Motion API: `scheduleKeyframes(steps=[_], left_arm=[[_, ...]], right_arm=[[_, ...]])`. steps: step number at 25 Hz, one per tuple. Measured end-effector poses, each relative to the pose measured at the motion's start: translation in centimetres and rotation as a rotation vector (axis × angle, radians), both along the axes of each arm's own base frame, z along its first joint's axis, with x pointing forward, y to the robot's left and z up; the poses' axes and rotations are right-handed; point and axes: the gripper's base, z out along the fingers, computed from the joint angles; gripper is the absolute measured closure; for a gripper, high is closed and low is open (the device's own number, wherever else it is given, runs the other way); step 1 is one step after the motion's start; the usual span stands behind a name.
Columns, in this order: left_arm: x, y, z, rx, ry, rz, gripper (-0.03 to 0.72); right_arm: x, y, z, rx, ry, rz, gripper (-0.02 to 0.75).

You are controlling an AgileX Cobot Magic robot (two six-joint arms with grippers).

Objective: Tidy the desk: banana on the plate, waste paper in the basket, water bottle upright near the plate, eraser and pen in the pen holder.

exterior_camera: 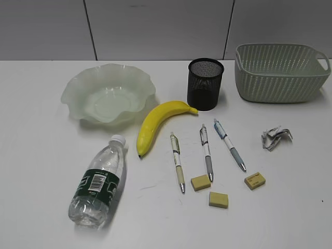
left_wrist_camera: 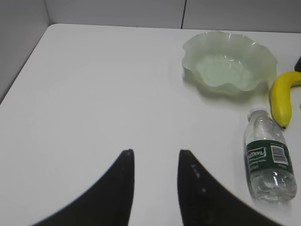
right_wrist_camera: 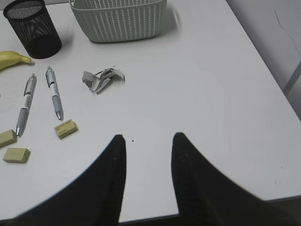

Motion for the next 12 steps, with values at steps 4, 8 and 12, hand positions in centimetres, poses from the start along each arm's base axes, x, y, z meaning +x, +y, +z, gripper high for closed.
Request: scheduleKeyframes(steps=[4,8,12], left_arm=[[0.0,0.0,0.0,0.0,0.0,0.0,0.451],[0.0,0.0,0.0,0.0,0.0,0.0,0.451],[0.0,0.0,0.0,0.0,0.0,0.0,0.453]], right_arm=[[0.0,0.0,0.0,0.0,0.0,0.0,0.462],[0.0,0.0,0.0,0.0,0.0,0.0,0.462],[0.0,0.0,0.0,0.0,0.0,0.0,0.462]])
